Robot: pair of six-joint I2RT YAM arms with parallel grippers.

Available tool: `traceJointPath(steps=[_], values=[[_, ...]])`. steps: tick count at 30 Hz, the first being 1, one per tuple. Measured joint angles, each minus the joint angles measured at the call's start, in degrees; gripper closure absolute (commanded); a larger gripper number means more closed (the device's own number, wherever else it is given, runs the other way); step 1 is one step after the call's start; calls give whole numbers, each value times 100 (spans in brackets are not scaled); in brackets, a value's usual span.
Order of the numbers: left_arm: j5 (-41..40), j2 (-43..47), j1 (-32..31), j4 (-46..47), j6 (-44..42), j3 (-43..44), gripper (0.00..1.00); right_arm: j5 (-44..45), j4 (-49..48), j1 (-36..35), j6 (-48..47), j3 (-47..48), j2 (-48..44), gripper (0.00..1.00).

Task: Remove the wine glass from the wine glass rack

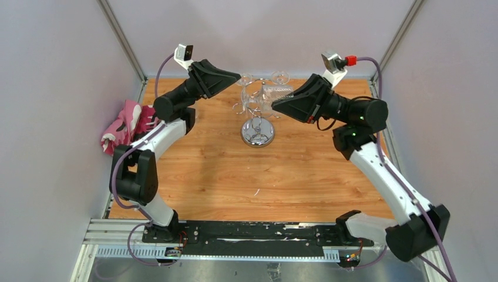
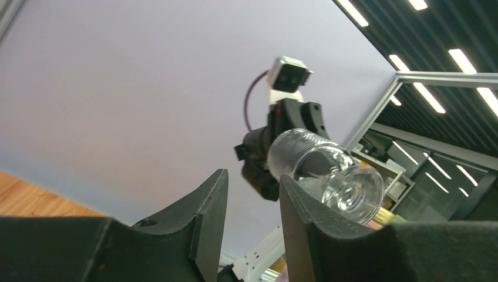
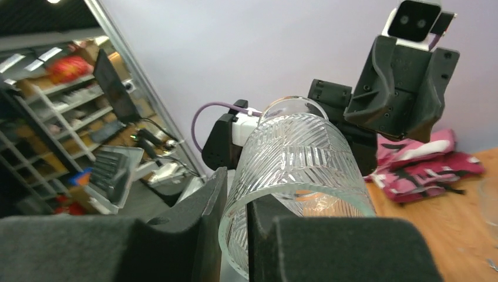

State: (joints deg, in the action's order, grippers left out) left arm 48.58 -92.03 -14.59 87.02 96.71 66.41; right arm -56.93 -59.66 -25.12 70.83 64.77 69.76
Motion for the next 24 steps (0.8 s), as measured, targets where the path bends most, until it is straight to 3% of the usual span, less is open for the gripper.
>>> traceJointPath(steps=[2,3,7,11,13,15,18,21,24], values=[[17,-103,11,-4,-11,-2,58,31,927,0,-697,68,-426,100],[26,-138,11,-4,-11,-2,63,72,1410,0,-1045,144,-597,100],[33,-247,17,0,26,7,99,605,3705,0,-2492,776,-1008,100],[44,-385,22,-146,-68,177,100,1725,5995,17,-3799,1622,-979,100],[46,-345,22,-691,-422,256,100,2380,6896,17,-4291,2006,-824,100],[-13,-212,22,-1875,-1152,374,100,3080,7667,37,-4712,2358,-599,100],[-494,59,17,-4503,-2712,883,100,4144,8699,181,-5191,2927,-66,100],[-1746,177,-4,-7381,-4336,2076,100,4782,9361,636,-5453,3307,533,100],[-2894,337,-17,-9086,-5377,2787,100,5235,9759,1110,-5604,3545,1095,100]])
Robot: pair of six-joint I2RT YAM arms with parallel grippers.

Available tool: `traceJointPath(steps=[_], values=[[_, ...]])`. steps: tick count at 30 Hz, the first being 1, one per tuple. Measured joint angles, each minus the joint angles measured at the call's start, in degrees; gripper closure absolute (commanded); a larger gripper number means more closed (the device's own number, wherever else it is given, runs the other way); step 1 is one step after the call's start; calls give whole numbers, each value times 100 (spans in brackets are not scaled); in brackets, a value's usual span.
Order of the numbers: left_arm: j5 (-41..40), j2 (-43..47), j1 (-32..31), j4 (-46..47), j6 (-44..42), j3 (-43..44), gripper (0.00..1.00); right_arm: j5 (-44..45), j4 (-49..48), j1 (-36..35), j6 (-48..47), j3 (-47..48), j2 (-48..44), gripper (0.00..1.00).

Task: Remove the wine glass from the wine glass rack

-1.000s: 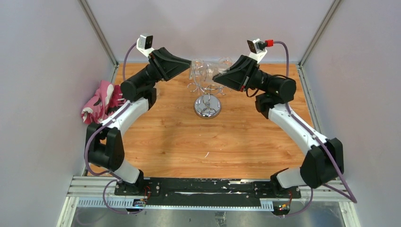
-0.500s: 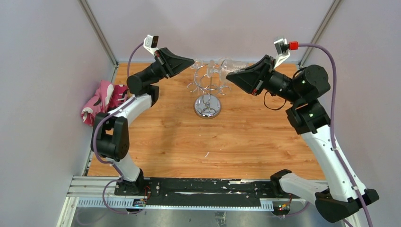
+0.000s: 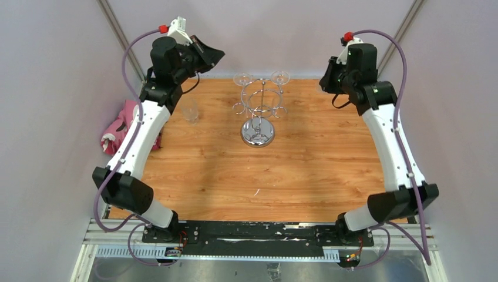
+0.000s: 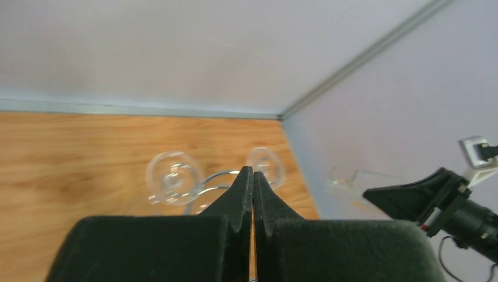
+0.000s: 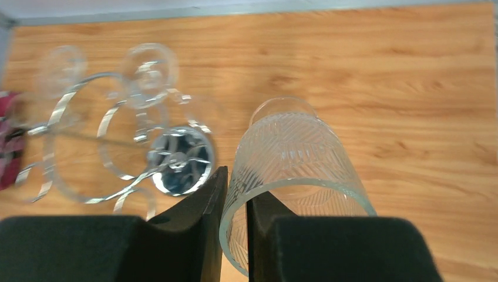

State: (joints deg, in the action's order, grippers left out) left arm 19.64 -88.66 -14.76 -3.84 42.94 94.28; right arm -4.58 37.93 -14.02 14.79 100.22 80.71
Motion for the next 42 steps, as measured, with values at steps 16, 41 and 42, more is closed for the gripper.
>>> traceJointPath(steps=[16,41,42], values=[[-1714,505,-11,-2201,-1495,-975,100,4,890,1421,-667,1064,3163,100],[-1622,459,-11,-2017,-1515,-1003,100,-4,1799,1659,-1246,2627,5149,86],[-1620,459,-11,-2011,-1515,-1012,100,-11,1799,1659,-1246,2627,5149,81]])
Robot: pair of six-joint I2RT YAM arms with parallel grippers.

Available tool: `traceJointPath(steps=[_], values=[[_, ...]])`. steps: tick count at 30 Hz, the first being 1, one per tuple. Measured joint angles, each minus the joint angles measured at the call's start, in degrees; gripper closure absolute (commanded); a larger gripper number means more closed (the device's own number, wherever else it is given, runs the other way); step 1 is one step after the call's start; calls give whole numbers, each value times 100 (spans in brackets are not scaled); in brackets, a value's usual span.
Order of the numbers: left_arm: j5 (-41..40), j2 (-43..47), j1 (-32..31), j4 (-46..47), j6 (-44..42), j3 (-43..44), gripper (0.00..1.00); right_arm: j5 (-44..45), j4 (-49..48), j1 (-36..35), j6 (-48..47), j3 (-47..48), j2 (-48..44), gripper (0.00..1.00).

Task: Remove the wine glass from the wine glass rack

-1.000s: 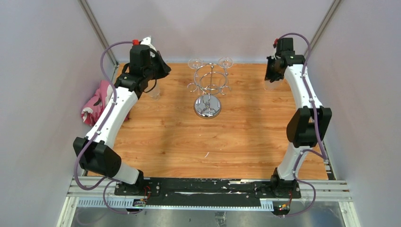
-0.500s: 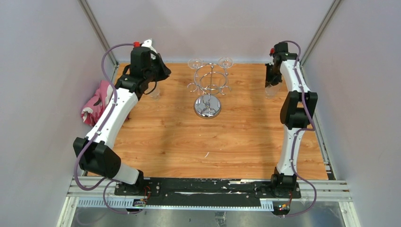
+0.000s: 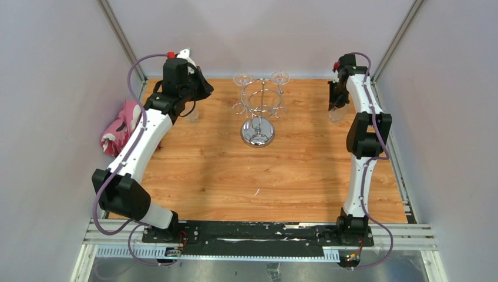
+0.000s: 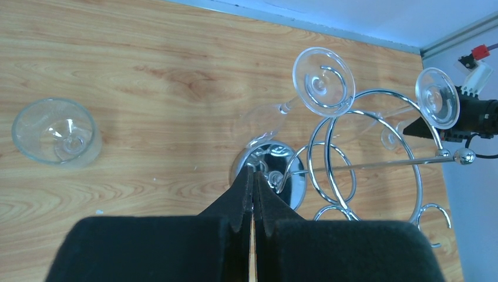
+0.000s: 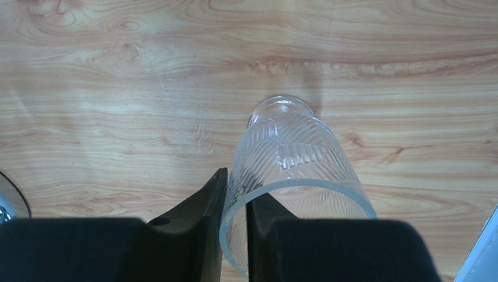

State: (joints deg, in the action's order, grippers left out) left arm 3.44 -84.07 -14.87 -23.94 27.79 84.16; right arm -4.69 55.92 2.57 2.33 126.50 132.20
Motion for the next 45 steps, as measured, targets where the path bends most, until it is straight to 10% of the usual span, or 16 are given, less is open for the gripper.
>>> traceJointPath(steps=[6,20,26,45], values=[[0,-4,0,15,-2,-44,99,-31,-7,-2,35,0,-70,60],[188,-164,0,264,4,-55,93,-404,-546,-4,264,-415,-2100,55],[304,-236,0,348,70,-61,93,-2234,-2232,-15,1209,-1633,-3117,55],[455,-243,0,551,140,-262,92,-4894,-5080,-822,3652,-1480,-1320,64]])
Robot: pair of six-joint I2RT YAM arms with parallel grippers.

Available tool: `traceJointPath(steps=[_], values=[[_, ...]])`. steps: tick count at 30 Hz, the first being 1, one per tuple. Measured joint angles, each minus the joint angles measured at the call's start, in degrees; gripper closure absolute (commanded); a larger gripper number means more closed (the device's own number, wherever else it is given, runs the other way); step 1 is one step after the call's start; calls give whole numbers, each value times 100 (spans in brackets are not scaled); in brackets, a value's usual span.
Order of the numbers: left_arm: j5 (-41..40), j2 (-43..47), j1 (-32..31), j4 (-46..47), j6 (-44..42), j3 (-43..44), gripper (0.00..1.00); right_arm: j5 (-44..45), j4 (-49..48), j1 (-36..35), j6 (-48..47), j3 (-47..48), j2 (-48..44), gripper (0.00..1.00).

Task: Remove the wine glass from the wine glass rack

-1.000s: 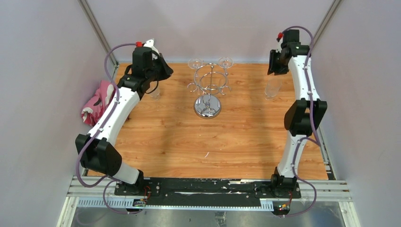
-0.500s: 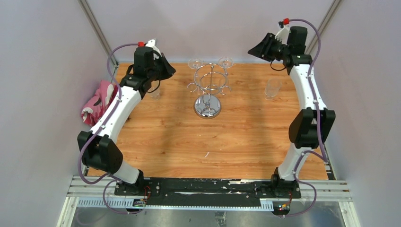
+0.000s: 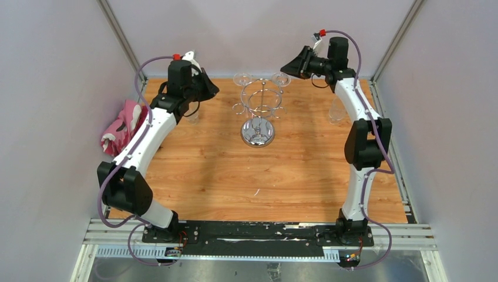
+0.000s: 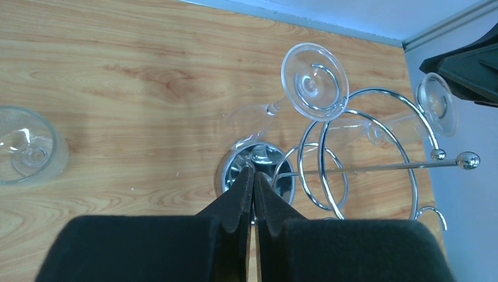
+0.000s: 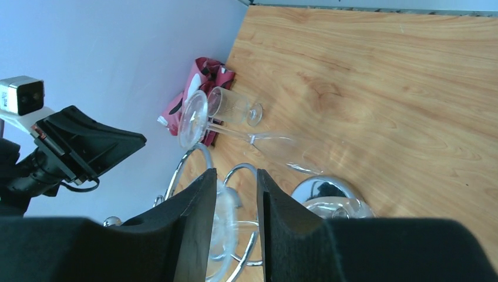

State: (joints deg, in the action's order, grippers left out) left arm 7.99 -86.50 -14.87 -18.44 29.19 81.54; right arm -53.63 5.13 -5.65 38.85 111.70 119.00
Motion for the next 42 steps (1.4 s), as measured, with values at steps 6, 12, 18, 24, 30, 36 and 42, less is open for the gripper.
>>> traceJointPath(steps=[6,12,18,24,30,36,42], values=[[44,-42,0,33,17,0,92,-170,-214,-20,90,-4,-2,65],[66,-70,0,35,37,-2,92,-197,-254,-20,85,-149,-79,64],[70,-72,0,46,61,-17,92,-258,-170,-9,-4,-345,-304,65],[129,-125,0,83,129,-35,92,-289,-39,57,-199,-538,-518,72],[149,-133,0,87,142,-59,92,-396,101,131,-339,-704,-590,78],[188,-140,0,136,142,-66,93,-546,197,157,-411,-734,-590,79],[219,-221,0,166,144,-66,93,-686,116,157,-369,-741,-590,77]])
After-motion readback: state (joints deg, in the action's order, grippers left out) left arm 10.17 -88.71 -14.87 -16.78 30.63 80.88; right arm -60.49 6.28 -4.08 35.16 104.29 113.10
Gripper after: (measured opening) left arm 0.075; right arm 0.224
